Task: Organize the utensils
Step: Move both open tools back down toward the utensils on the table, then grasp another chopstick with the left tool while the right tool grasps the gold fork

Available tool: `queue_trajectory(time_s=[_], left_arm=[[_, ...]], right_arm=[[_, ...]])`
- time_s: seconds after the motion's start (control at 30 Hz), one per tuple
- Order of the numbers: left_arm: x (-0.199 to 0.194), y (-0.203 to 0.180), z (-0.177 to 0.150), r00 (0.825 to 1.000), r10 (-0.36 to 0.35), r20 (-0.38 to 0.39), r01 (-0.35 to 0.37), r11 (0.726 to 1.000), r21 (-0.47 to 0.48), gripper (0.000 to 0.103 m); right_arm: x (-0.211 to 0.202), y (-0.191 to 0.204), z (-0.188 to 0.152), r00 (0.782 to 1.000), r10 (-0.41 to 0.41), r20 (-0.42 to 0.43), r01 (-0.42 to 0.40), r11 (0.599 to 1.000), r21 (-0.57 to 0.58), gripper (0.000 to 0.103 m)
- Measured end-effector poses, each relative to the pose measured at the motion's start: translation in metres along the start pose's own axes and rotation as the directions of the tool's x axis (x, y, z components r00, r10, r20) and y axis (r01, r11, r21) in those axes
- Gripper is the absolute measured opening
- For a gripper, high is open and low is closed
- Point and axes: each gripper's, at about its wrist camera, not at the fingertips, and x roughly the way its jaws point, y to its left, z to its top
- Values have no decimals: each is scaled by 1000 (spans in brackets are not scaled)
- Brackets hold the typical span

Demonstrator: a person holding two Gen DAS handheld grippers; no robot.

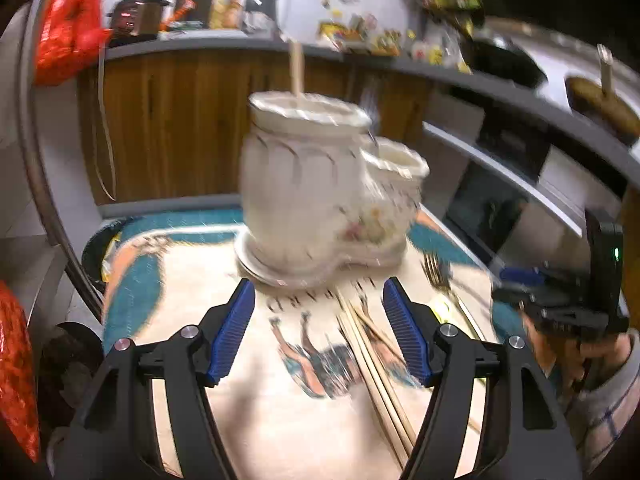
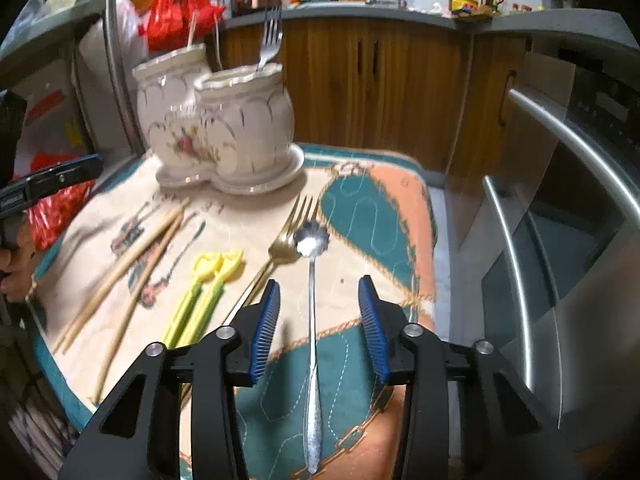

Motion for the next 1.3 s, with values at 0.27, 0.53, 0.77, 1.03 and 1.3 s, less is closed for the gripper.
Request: queue_trajectory(time_s=[0.27,0.53,0.77,1.03,1.3], left_arm=[[22,-21,-12,993,-24,-114,34,995,90,59],[30,-10,-16,982,-20,-186,35,996,77,54],[35,-21,-22,972,-49,-229,78,990,120,52],[46,-15,-25,963,-59,-264,85,993,88,34],[48,-18,-30,957,-72,-281,102,990,95,34]], right_arm=[[20,7,6,997,1,-74,-4,999,-37,35],[21,10,22,991,116,-74,-112,992,49,35],[41,27,21,983,117,-144,-116,993,10,15],[37,33,21,973,133,-188,-147,987,-64,14],[38,32,20,970,111,-215,-132,987,-88,13]])
